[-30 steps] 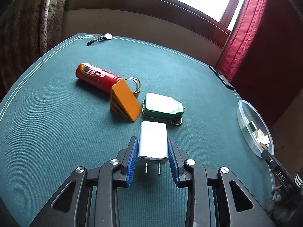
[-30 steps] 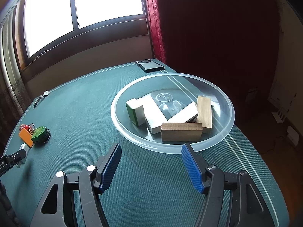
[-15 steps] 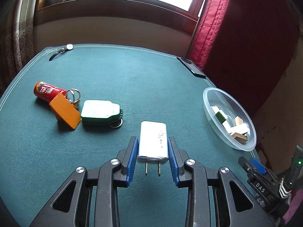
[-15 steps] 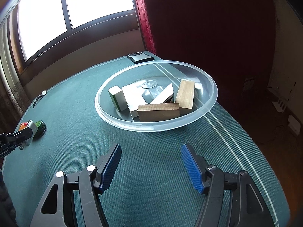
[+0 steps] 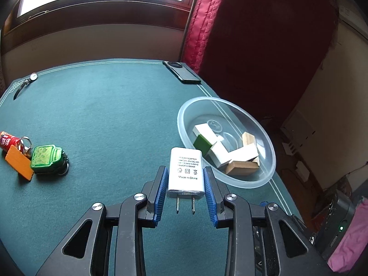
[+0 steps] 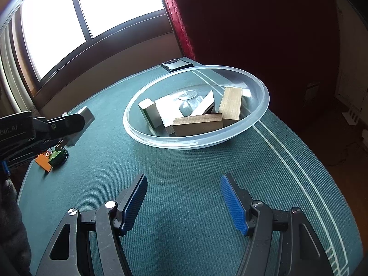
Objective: Organize rigid objects
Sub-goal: 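Carry the white charger into the bowl and open the left tool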
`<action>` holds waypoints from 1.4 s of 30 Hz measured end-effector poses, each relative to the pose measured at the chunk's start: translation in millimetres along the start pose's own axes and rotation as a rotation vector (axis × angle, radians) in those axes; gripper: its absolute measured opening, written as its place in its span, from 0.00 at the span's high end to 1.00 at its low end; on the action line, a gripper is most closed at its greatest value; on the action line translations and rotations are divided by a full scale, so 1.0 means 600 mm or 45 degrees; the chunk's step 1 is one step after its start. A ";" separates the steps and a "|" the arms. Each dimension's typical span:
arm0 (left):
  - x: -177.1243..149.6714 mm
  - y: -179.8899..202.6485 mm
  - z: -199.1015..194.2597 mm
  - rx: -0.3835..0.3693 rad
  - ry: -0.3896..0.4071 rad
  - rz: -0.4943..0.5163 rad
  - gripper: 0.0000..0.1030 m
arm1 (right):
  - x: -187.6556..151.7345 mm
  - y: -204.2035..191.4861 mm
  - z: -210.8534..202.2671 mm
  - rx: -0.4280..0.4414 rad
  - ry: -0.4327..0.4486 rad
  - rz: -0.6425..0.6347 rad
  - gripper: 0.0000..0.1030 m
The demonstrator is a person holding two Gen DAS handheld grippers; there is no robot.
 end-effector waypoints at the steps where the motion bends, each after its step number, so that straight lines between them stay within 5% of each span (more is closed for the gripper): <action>1: 0.002 0.008 0.004 -0.012 -0.007 0.007 0.69 | 0.000 0.001 0.000 0.004 -0.001 0.003 0.32; 20: 0.011 0.087 0.118 -0.106 -0.182 0.127 0.69 | -0.002 0.013 -0.002 -0.018 -0.007 0.046 0.32; 42: 0.038 0.047 0.149 0.006 -0.111 0.084 0.64 | -0.006 0.015 -0.001 0.001 -0.028 0.062 0.32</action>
Point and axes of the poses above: each gripper's, at about its wrist camera, not at the fingertips, and z roughly the way its jaws point, y to its right, x to its top, the point moved 5 cm from there along z, roughly the way its jaws point, and after that the axes turned 6 degrees about y, right-handed, at the moved point
